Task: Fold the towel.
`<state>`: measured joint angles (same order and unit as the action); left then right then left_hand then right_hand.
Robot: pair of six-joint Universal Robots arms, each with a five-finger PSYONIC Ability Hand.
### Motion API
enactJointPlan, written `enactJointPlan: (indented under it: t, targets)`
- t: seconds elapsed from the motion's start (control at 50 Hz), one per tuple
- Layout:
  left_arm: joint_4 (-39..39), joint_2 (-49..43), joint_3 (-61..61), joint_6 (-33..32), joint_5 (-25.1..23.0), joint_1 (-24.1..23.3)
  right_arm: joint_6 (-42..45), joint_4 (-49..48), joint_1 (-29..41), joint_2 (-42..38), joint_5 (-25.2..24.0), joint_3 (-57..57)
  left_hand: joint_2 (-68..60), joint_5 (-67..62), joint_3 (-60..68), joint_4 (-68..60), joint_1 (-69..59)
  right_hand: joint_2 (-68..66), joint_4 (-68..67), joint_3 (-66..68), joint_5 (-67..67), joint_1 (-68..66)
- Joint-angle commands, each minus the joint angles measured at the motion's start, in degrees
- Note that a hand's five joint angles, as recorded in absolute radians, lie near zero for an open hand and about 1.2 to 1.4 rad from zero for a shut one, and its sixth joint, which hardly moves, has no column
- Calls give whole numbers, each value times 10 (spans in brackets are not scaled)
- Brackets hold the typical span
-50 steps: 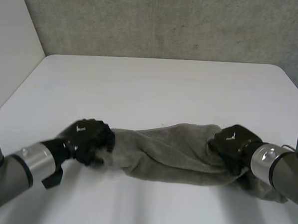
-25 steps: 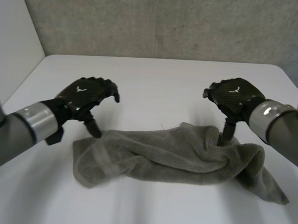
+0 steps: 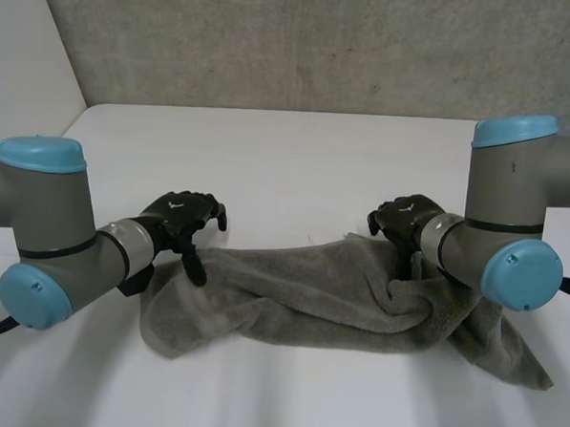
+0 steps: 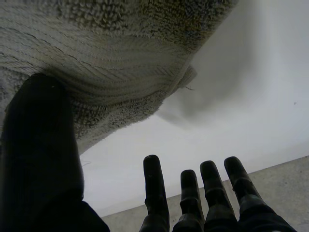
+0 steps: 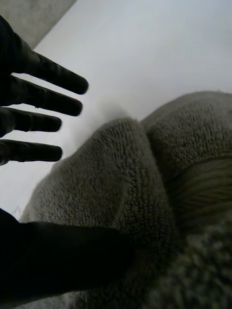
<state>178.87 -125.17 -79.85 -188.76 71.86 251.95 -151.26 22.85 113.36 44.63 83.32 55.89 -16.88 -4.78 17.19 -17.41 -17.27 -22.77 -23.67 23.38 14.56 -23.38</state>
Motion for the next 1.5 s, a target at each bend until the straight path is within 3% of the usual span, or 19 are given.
enactJointPlan:
  t: [0.02, 0.16, 0.2, 0.28, 0.34, 0.54, 0.6, 0.64, 0.66, 0.7, 0.94, 0.98, 1.0, 1.02, 1.06, 1.12, 1.22, 1.36, 1.5]
  targets:
    - [-4, 5, -4, -14, -2, 0, 1, 2, 1, -2, -3, 0, 21, 0, -24, 27, 25, -108, -99, 102, 91, -102]
    - [-29, 2, -18, -21, -1, -1, 1, 4, 1, -2, -4, 4, 21, 0, -24, 27, 25, -125, -116, 119, 108, -119]
    - [-30, 3, -22, -21, -1, -1, 1, 4, 1, -2, -5, 7, 21, 0, -24, 27, 25, -256, -247, 250, 238, -250]
    - [-30, 5, -28, -21, -1, -2, 2, 4, 1, 1, -6, 10, 21, 0, -24, 27, 25, -358, -349, 351, 340, -351]
    - [-30, 4, -29, -21, -1, -3, 2, 17, 1, 5, -7, 11, 23, 2, -26, 28, 27, -564, -555, 557, 546, -557]
    - [-31, 3, -29, -21, -1, -3, 17, 47, -8, 79, -62, 91, 4, -17, -8, 10, 8, -572, -563, 566, 554, -566]
    - [-33, 4, -32, -21, -1, -3, 50, 48, -8, 111, -81, 143, -98, -119, 95, -93, -94, -572, -563, 566, 554, -566]
    - [-34, 11, -45, -21, -2, -3, 87, 48, -8, 151, -93, 205, -312, -333, 309, -307, -308, -572, -563, 566, 554, -566]
    - [-34, 11, -45, -21, -2, -3, 87, 47, -8, 151, -93, 206, -314, -335, 310, -308, -310, -572, -563, 566, 554, -566]
    - [-33, 31, -66, -21, -7, -3, 104, 47, -8, 171, -96, 233, -454, -475, 451, -449, -450, -572, -563, 566, 554, -566]
    - [-28, 133, -167, -21, -53, 2, 185, 75, -7, 250, -124, 336, -416, -437, 413, -411, -412, -572, -563, 566, 554, -566]
    - [-28, 146, -183, -21, -66, 4, 187, 83, -8, 254, -131, 333, -386, -407, 383, -380, -382, -501, -492, 494, 483, -494]
    - [-29, 158, -198, -22, -77, 5, 189, 90, -13, 258, -138, 328, -363, -384, 359, -357, -359, -322, -313, 316, 304, -316]
    - [-30, 169, -215, -28, -88, 5, 189, 90, -13, 258, -138, 328, -344, -365, 341, -339, -340, -321, -312, 315, 303, -315]
    - [-30, 177, -230, -40, -98, 5, 180, 97, -33, 267, -153, 310, -319, -340, 316, -313, -315, -94, -85, 88, 76, -88]
    - [-30, 191, -260, -79, -111, 6, 164, 94, -41, 276, -162, 286, -245, -266, 242, -240, -241, -8, 1, 2, -10, -2]
    - [-34, 199, -297, -152, -112, 15, 101, 91, -40, 277, -165, 238, -152, -173, 149, -147, -148, 86, 95, -92, -104, 92]
    - [-44, 215, -335, -201, -113, 49, 10, 65, -38, 251, -165, 169, -117, -138, 114, -111, -113, 88, 97, -94, -106, 94]
    - [-48, 222, -343, -202, -126, 54, -59, 59, -11, 124, -149, 50, -90, -111, 87, -84, -86, 75, 84, -81, -93, 81]
